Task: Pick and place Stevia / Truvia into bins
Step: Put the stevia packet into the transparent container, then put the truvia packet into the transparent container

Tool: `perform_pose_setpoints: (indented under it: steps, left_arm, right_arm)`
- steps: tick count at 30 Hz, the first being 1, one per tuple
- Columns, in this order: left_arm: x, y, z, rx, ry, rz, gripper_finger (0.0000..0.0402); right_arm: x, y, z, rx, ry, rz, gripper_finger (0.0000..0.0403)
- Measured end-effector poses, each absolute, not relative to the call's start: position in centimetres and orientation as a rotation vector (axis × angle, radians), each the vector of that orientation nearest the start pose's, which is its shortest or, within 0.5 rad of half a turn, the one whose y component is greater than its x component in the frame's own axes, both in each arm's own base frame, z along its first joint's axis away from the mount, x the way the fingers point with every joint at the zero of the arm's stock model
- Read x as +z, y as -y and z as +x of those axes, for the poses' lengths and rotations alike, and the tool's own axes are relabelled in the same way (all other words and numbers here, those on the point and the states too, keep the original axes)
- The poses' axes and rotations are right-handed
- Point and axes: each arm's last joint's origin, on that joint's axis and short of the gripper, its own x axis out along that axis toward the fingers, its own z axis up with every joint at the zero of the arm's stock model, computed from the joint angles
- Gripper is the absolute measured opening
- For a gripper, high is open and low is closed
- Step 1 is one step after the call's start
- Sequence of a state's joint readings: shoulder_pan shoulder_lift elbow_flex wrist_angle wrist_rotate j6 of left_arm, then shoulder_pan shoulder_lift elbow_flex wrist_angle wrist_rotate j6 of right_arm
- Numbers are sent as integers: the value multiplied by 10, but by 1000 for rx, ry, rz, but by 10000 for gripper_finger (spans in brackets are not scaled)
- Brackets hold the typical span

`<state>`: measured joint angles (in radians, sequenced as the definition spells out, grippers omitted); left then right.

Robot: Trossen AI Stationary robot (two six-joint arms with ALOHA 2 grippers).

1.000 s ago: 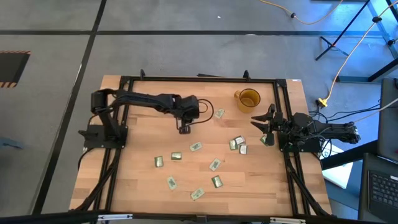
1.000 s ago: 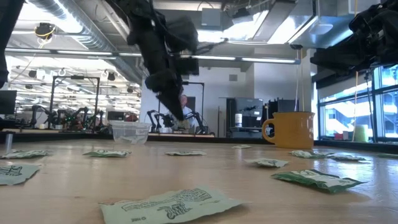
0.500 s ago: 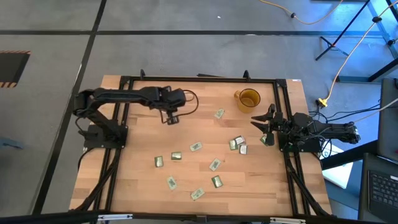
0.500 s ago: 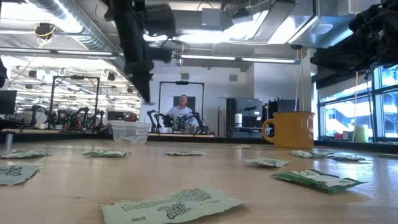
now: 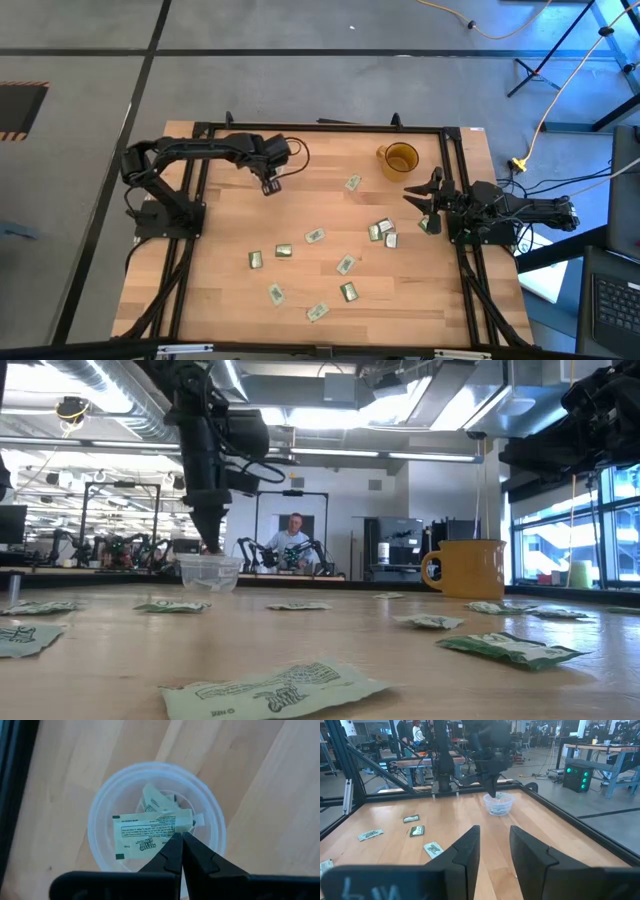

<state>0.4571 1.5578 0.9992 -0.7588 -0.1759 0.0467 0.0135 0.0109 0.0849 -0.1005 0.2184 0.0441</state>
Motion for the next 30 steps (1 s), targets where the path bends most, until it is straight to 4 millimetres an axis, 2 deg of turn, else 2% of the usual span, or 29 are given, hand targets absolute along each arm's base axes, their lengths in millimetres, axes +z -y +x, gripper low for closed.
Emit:
perform_pose_setpoints:
  steps: [8, 16, 20, 25, 30]
  left_arm:
    - [188, -130, 244, 506, -1346, -188, 6]
    - [189, -131, 246, 495, -1318, -192, 40]
    - [201, -128, 248, 480, -1282, -172, 54]
    - [222, -109, 254, 384, -1207, -88, 68]
    - [232, -70, 263, 195, -1165, -34, 79]
  right_arm:
    - [182, 5, 92, -206, -22, 41, 110]
    - [182, 5, 92, -205, -22, 41, 110]
    - [182, 5, 92, -205, -21, 41, 110]
    - [182, 5, 92, -205, -22, 41, 110]
    - [182, 5, 92, -206, -22, 41, 110]
